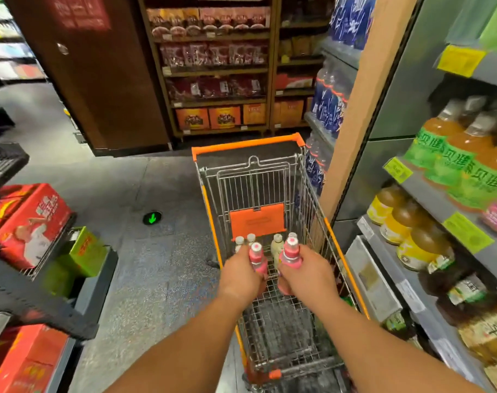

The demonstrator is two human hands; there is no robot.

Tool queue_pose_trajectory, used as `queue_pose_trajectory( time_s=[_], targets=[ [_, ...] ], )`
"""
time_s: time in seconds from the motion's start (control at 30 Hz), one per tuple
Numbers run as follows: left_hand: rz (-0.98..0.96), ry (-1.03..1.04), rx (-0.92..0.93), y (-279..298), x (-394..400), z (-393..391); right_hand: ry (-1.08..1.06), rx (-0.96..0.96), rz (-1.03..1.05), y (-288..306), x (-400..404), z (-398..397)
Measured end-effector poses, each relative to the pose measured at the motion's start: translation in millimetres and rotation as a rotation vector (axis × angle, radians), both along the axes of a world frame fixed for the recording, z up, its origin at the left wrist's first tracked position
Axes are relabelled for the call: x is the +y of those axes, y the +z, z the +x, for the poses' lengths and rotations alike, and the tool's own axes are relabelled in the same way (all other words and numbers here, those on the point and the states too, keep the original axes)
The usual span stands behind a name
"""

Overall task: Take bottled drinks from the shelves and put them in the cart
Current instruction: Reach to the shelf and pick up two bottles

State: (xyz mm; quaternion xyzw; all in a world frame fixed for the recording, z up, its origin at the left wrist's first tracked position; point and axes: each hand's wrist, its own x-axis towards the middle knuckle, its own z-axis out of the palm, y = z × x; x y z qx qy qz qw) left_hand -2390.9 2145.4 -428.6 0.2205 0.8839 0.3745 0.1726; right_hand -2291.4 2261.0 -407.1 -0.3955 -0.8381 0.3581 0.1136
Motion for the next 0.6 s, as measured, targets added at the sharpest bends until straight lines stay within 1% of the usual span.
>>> queue_pose_trajectory(
  time_s=[0.2, 0.33, 0.47, 0.6],
  targets=[
    [-0.045, 0.131, -0.096, -76, 51, -57, 0.090, -0.035, -0.023, -81, 56, -72],
    [-0.086, 0.239, -0.088, -138, 82, -98, 0.209, -0.072, -0.045, -153, 88, -124],
    [-0.095, 0.345, -0.127, -199, 110, -130, 0.269, -0.109, 0.033, -227, 112, -170],
    [-0.038, 0.490, -0.180, -263, 140, -146, 0.310, -0.153, 0.070, -309, 127, -199]
  ],
)
